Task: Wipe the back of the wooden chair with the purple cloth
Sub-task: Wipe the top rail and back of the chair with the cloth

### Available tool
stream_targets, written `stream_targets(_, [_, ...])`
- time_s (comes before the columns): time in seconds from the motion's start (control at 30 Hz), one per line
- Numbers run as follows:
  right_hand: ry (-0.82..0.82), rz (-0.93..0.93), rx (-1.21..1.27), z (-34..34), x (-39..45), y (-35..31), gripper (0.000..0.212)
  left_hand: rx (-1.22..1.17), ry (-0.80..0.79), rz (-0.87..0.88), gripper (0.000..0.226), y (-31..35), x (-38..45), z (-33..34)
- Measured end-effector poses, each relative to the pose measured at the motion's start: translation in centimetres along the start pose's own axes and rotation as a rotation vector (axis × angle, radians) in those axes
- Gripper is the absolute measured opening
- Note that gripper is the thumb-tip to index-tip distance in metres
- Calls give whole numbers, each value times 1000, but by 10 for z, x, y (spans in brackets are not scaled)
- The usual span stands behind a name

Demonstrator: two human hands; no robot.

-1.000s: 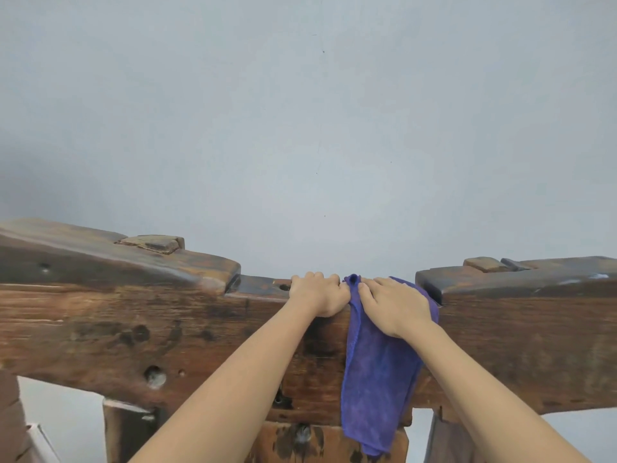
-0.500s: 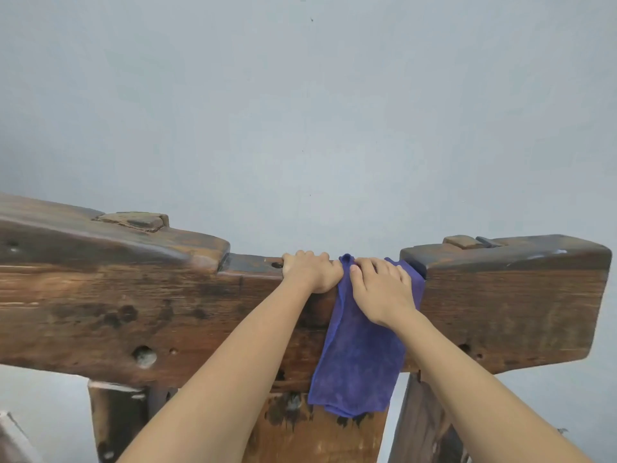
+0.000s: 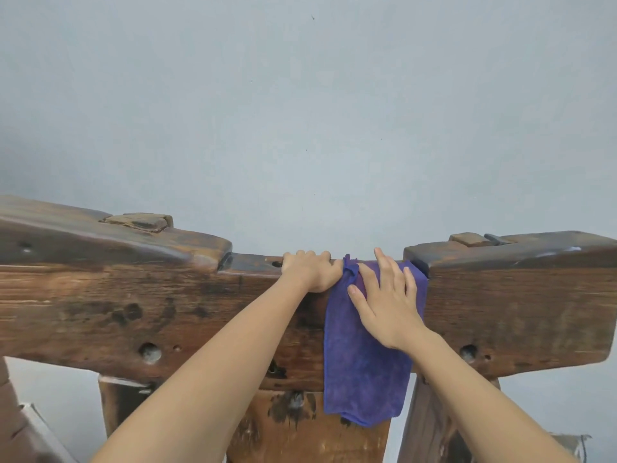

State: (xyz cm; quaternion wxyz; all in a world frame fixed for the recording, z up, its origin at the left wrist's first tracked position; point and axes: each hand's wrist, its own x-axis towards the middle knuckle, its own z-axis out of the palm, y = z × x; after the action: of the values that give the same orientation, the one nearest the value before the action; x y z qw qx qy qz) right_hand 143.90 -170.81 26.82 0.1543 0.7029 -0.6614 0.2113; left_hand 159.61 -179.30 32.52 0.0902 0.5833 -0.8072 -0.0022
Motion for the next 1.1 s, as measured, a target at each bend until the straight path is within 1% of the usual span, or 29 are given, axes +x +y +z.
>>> stream_targets(0.07, [30, -58, -31, 5, -2, 9, 70, 2, -8, -7, 64, 1, -1, 0])
stream_targets(0.13, [107, -120, -75, 12, -6, 17, 65, 8, -7, -11, 64, 0, -1, -1])
stream_targets(0.27, [249, -228, -168, 29, -11, 40, 65, 50, 7, -14, 66, 1, 4, 2])
stream_targets(0.3, [281, -249, -176, 34, -12, 46, 66, 66, 2, -14, 71, 2, 5, 2])
stream_targets(0.4, [356, -319, -203, 50, -18, 66, 64, 129, -54, -10, 102, 3, 8, 0])
stream_targets(0.43, [379, -340, -215, 56, -21, 74, 63, 129, -76, -25, 107, 5, 10, 0])
stream_targets(0.5, [409, -384, -233, 66, -27, 92, 64, 94, -105, -94, 108, 12, 13, -3])
stream_targets(0.57, [404, -443, -238, 75, -33, 112, 66, 66, -139, -183, 107, 23, 19, -6])
stream_targets(0.63, [380, -493, -220, 78, -39, 127, 64, 72, -155, -224, 106, 26, 24, -9])
stream_targets(0.67, [366, -511, -214, 79, -42, 137, 63, 73, -147, -219, 104, 28, 25, -8])
stream_targets(0.7, [353, -535, -214, 78, -45, 147, 62, 63, -126, -203, 96, 28, 26, -7])
stream_targets(0.77, [342, -588, -235, 77, -50, 166, 61, 14, -75, -142, 74, 25, 25, -4])
stream_targets(0.8, [343, -611, -242, 76, -52, 175, 60, -20, -60, -104, 69, 23, 23, -3])
stream_targets(0.9, [358, -685, -257, 72, -54, 202, 58, -79, -38, -37, 72, 20, 22, 1])
stream_targets(1.03, [347, -808, -290, 57, -45, 235, 59, -107, 12, -55, 59, 23, 20, 0])
stream_targets(1.1, [355, -840, -304, 47, -39, 248, 58, -117, 23, -56, 61, 25, 17, -1])
